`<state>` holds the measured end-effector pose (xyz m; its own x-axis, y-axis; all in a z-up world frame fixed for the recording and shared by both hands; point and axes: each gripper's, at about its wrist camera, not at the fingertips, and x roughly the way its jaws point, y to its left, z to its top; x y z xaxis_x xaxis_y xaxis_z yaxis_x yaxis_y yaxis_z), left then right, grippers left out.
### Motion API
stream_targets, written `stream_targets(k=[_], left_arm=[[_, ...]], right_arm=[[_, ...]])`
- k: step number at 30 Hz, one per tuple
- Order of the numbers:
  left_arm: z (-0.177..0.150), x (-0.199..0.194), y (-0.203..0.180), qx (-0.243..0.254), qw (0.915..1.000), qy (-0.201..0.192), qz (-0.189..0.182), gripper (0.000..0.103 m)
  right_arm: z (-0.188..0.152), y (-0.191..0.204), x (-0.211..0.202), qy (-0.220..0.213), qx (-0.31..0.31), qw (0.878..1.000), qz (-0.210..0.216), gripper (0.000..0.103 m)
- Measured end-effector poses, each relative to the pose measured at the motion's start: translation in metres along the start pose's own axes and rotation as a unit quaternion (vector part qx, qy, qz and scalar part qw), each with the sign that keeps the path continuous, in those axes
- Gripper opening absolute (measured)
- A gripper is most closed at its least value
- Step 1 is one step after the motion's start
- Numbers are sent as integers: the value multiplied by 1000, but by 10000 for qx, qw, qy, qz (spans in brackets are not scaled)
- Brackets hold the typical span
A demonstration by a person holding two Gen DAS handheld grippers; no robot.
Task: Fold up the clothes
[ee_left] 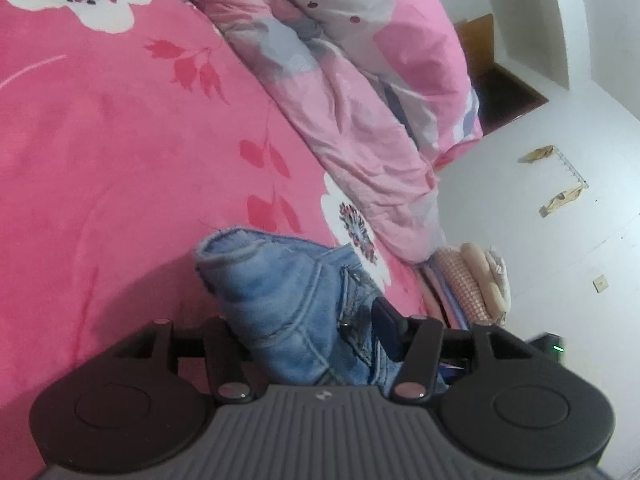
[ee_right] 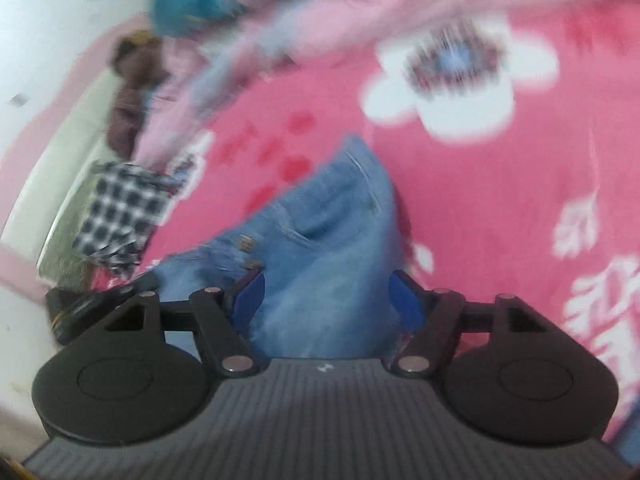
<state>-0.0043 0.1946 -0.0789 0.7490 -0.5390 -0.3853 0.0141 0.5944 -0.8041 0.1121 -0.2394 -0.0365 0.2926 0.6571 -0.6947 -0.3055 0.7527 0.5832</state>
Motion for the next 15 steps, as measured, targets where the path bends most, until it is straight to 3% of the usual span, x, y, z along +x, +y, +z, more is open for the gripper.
stream_targets(k=[1,2,3,4,5,7,10,12,15], left_arm=[[-1,1,0,22,10000,7,11,54],[-2,1,-1,104,9999,-24,22,49],[-3,1,-4,254,9996,-72,37,37],[-4,0,-7,401,9991,-123,40,30],[-4,-1,-12,544,9983,-183,5,13],[-5,-3,-22,820,9961,-304,-71,12],[0,-9,-32,965,9940,-495,-158,11],[4,-14,-35,1014,9927,-629,-185,11],[12,-34,-27,961,9913,-892,-100,11]], right_arm=[[-2,-1,12,96,5,9999,-111,63],[-7,4,19,68,-182,9994,-297,45],[-12,11,24,10,-413,9976,-547,13],[-15,19,25,-96,-627,9945,-828,8],[-15,25,22,-211,-711,9925,-968,6],[-10,38,14,-471,-964,9868,-1214,4],[14,67,0,-907,-1648,9680,-1661,3],[35,93,-7,-1191,-2231,9474,-1961,3],[73,133,-4,-1594,-3323,8979,-2406,3]])
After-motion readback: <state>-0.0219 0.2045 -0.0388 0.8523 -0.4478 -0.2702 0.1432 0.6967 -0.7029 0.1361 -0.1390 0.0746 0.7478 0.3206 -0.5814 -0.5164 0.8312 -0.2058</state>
